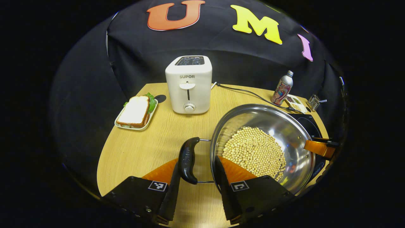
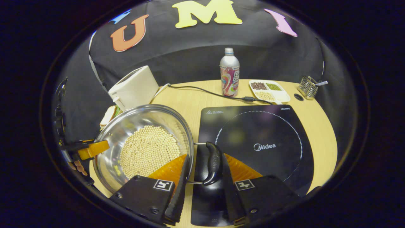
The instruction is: First push the handle of the pot to place it horizontally, then grasp the pot with both hands and set it on the induction cooktop.
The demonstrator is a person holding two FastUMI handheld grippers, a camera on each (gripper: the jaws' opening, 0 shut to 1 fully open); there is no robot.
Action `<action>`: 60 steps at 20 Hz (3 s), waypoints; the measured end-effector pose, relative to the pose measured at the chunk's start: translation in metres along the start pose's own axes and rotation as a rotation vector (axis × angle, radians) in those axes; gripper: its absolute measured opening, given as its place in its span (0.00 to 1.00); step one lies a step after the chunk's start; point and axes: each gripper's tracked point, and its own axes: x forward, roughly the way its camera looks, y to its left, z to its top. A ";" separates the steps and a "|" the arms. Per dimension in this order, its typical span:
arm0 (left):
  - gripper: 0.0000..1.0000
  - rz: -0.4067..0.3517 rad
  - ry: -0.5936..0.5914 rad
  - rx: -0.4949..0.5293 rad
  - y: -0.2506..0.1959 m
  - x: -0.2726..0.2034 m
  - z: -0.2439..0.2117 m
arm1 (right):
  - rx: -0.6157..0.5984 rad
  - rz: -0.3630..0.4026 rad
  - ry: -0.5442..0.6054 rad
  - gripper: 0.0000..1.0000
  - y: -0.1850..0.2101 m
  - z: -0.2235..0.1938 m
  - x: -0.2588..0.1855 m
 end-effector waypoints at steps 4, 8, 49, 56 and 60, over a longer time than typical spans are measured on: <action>0.58 -0.006 -0.038 -0.002 -0.009 -0.031 0.010 | -0.022 0.025 -0.035 0.55 -0.003 0.015 -0.037; 0.58 -0.005 -0.091 0.008 -0.024 -0.066 0.030 | -0.010 0.061 -0.068 0.55 -0.011 0.035 -0.075; 0.58 -0.065 -0.097 0.074 -0.265 0.017 0.048 | 0.110 -0.019 -0.107 0.54 -0.266 0.070 -0.048; 0.59 -0.119 -0.110 0.004 -0.260 0.030 0.039 | 0.105 -0.014 -0.165 0.56 -0.264 0.061 -0.040; 0.63 -0.151 -0.128 0.009 -0.261 0.028 0.038 | 0.112 -0.014 -0.177 0.61 -0.267 0.062 -0.041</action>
